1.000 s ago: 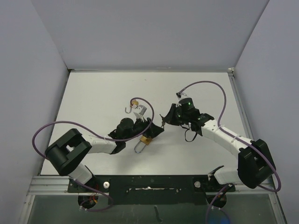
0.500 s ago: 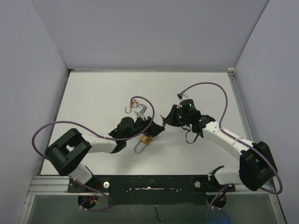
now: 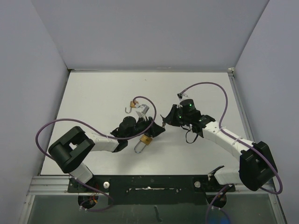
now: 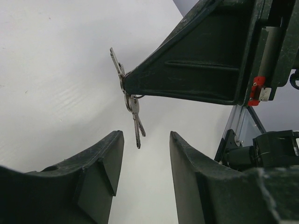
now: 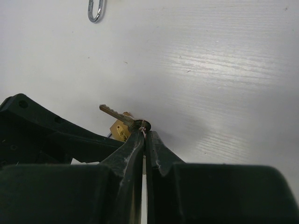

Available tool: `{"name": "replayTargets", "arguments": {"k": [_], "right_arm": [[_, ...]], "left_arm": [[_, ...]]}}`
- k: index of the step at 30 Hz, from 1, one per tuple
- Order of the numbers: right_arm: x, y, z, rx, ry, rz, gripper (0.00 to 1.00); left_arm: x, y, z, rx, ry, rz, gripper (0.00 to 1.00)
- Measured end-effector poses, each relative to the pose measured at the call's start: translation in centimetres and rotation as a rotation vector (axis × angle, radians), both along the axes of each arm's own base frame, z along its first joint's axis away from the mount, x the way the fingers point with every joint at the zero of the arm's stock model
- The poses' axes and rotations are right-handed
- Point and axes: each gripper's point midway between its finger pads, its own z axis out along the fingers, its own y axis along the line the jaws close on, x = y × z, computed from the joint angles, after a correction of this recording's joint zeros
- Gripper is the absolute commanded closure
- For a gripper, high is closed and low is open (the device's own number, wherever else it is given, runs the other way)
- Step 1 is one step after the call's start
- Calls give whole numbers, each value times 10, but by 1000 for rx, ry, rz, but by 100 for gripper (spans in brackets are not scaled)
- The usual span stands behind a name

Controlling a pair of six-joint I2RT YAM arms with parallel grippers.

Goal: Unlock with the key

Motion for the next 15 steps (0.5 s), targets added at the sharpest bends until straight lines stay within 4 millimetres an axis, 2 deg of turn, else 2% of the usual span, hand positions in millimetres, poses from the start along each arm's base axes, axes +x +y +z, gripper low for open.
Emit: {"name": "replayTargets", "arguments": {"k": [15], "right_arm": [[1, 1, 1, 4, -7, 1, 100]], "left_arm": [[0, -2, -3, 4, 9, -9, 75]]}}
